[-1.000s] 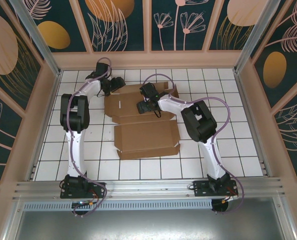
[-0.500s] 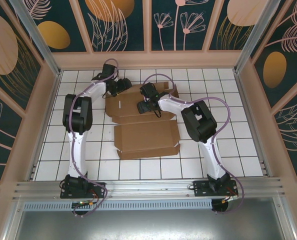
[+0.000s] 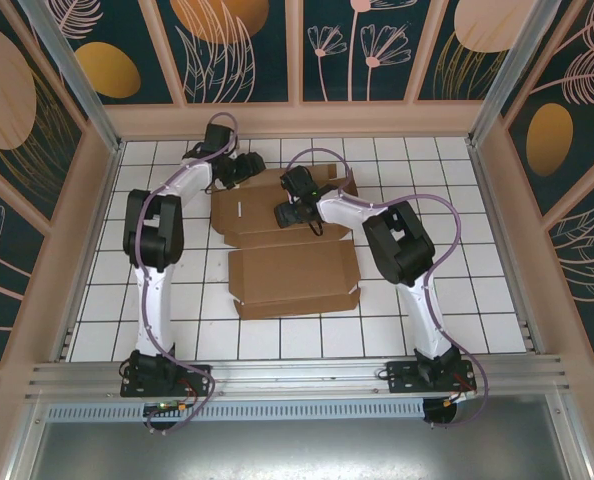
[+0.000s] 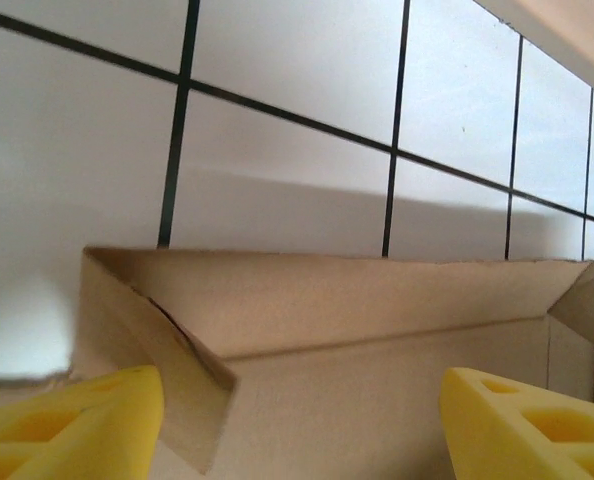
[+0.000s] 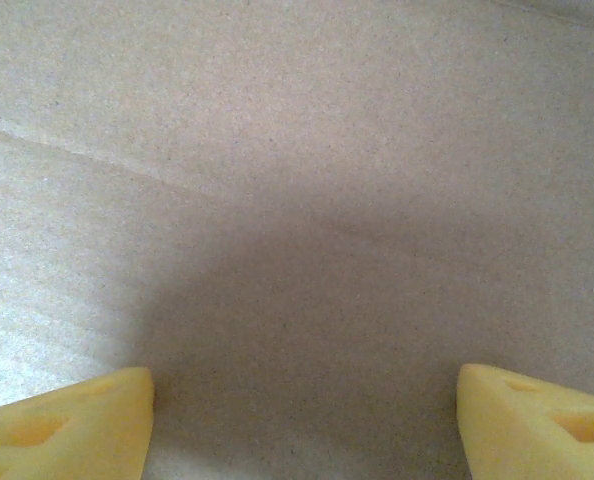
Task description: Fold the paper box
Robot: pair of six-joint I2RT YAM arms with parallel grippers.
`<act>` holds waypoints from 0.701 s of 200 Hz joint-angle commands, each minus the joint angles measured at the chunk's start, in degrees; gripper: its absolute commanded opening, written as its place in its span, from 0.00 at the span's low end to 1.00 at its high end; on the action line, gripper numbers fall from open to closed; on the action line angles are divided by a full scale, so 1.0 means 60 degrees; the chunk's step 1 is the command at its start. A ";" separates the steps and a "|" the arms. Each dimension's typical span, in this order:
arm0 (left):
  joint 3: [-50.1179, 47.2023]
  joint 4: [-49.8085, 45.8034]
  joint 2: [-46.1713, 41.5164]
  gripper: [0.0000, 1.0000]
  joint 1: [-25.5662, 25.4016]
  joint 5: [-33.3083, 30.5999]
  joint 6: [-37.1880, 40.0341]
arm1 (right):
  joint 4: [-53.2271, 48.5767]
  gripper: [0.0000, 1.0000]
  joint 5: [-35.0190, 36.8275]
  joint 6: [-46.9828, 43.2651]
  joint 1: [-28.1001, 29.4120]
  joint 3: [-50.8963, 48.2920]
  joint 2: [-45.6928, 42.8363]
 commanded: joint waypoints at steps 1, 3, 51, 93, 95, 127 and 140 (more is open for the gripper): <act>-0.0766 0.0248 -0.1898 0.71 0.0203 -0.0547 0.0183 | -0.1941 0.77 -0.0662 -0.0002 0.0076 -0.0849 0.0830; -0.0864 0.0256 -0.2014 0.71 0.0244 -0.0603 0.0170 | -0.1934 0.77 -0.0661 -0.0004 0.0067 -0.0852 0.0827; -0.3702 0.0101 -0.3587 0.73 0.1146 -0.2332 0.0225 | -0.1746 0.77 -0.0936 -0.0027 0.0070 -0.1014 0.0740; -0.4655 0.0748 -0.3157 0.73 0.1214 -0.0952 0.0410 | -0.1611 0.77 -0.0979 -0.0060 0.0076 -0.1117 0.0723; -0.4652 0.0747 -0.3098 0.72 0.1214 -0.0920 0.0410 | -0.1606 0.77 -0.0971 -0.0059 0.0070 -0.1117 0.0723; -0.4631 0.0880 -0.2495 0.66 0.1215 -0.0648 0.0499 | -0.1555 0.76 -0.1024 -0.0044 0.0080 -0.1174 0.0709; -0.4615 0.1043 -0.2308 0.62 0.1242 -0.0295 0.0553 | -0.1533 0.76 -0.1067 -0.0034 0.0078 -0.1190 0.0751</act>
